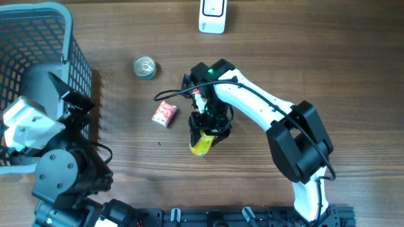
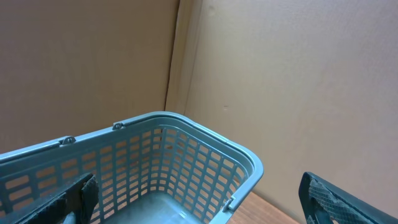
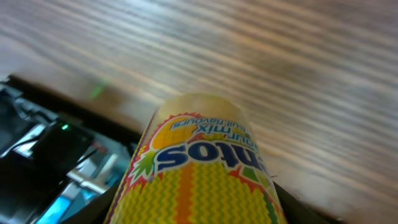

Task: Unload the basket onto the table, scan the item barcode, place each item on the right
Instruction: 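Lift the yellow bottle and carry it toward the white scanner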

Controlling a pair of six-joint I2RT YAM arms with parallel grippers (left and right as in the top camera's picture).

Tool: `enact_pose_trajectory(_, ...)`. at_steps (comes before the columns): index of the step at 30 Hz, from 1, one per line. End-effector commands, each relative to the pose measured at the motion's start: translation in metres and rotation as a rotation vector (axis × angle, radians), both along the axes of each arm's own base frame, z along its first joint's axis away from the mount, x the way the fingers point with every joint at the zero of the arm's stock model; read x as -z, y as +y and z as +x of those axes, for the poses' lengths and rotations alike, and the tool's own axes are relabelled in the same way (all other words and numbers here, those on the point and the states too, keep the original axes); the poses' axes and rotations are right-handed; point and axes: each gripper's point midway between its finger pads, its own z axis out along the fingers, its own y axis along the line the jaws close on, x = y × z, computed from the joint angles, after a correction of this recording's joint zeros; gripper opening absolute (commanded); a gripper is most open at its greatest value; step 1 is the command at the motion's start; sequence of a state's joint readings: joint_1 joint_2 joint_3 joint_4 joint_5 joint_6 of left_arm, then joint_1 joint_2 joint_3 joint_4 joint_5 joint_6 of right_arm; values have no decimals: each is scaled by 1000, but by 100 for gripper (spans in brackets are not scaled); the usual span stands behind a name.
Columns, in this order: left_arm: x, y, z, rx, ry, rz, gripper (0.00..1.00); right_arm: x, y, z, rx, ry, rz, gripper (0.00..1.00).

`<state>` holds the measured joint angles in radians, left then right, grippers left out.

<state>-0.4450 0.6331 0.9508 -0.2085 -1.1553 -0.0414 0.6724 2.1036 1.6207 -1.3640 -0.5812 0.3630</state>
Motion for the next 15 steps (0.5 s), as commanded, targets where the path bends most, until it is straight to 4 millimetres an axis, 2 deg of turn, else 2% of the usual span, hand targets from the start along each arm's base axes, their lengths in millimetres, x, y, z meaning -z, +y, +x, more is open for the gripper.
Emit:
enact_pose_trajectory(1,-4,4,-4,-23,-5,0,100,-18,15,-4,59,72,71,51)
enact_pose_trajectory(6,-4,4,-4,-23,-5,0,100,-32,24,-15,97,170,126,42)
enact_pose_trajectory(15,-4,4,-4,-23,-5,0,100,-59,33,-33,161,344,184,43)
